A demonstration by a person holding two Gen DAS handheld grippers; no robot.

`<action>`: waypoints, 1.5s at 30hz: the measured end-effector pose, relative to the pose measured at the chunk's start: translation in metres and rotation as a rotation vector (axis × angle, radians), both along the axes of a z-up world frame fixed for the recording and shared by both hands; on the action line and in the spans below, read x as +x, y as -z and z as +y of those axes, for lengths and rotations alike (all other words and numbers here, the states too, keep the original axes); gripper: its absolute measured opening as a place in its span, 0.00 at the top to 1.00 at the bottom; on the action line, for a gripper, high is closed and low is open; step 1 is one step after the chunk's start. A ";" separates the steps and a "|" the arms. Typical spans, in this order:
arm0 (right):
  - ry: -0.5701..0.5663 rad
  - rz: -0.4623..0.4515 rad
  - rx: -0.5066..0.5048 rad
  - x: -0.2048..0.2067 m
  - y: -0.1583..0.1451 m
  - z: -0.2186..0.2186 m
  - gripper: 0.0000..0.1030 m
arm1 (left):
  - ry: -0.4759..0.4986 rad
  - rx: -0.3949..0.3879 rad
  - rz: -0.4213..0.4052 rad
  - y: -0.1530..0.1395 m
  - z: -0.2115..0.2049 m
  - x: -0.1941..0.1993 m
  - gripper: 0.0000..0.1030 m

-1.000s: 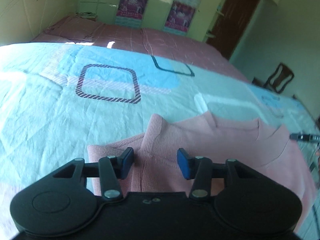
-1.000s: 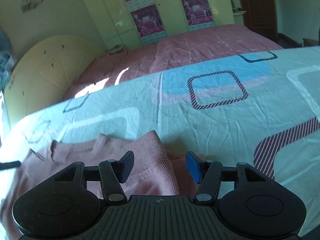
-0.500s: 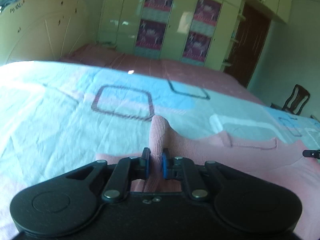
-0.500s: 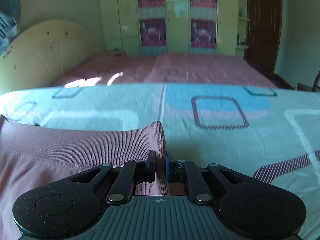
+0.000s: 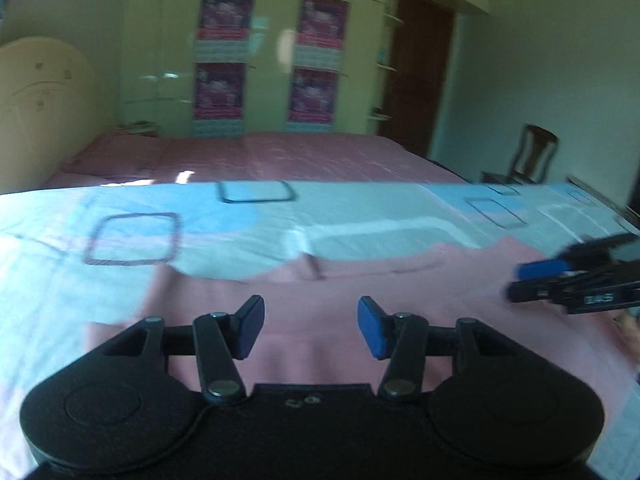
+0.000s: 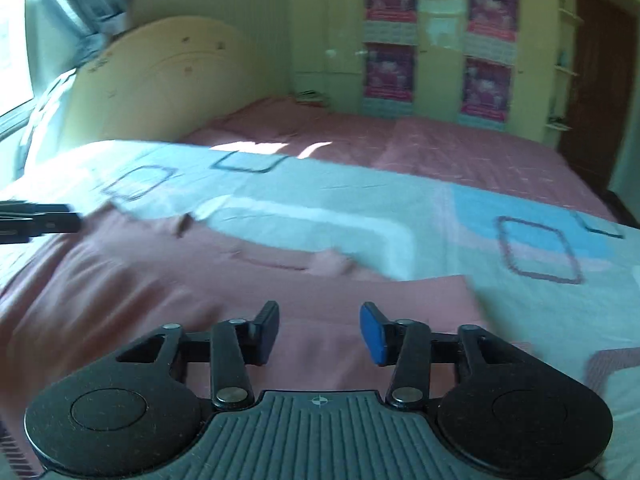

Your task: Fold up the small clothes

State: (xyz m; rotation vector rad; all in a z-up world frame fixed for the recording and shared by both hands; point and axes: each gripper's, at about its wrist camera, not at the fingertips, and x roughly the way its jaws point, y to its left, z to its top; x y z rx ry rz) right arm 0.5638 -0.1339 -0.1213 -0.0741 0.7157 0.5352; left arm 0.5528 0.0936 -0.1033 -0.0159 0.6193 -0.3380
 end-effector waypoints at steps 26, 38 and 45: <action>-0.036 -0.094 -0.102 -0.058 0.036 0.038 0.61 | 0.053 0.098 0.026 0.045 -0.061 -0.040 0.38; 0.148 -0.052 -0.158 -0.095 0.029 -0.051 0.60 | -0.183 0.090 0.034 0.039 0.040 -0.081 0.42; 0.290 -0.004 -0.081 -0.117 0.030 -0.104 0.61 | -0.250 0.100 0.039 0.032 0.067 -0.103 0.47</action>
